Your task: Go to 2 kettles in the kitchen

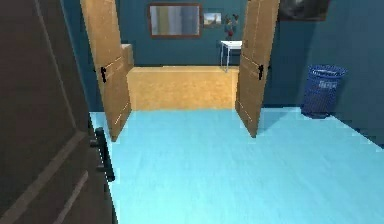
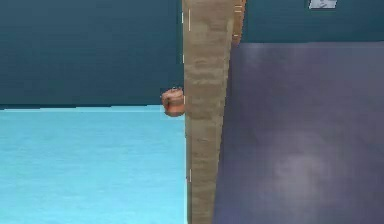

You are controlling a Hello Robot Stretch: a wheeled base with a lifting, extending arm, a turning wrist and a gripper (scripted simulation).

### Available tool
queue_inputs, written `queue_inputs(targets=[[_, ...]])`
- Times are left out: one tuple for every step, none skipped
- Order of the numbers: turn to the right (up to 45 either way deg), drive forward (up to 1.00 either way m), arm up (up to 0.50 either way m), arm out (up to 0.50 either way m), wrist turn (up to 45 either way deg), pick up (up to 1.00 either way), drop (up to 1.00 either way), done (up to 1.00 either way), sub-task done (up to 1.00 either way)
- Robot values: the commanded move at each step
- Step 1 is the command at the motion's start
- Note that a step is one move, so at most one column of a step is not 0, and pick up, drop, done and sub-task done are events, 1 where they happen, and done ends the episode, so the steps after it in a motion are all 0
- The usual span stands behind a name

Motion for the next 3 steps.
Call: queue_inputs(targets=[[0.0,1.00,0.00,0.00,0.0,0.00,0.00,0.00,0.00],[0.0,1.00,0.00,0.00,0.0,0.00,0.00,0.00,0.00],[3.0,0.00,0.00,0.00,0.0,0.00,0.00,0.00,0.00]])
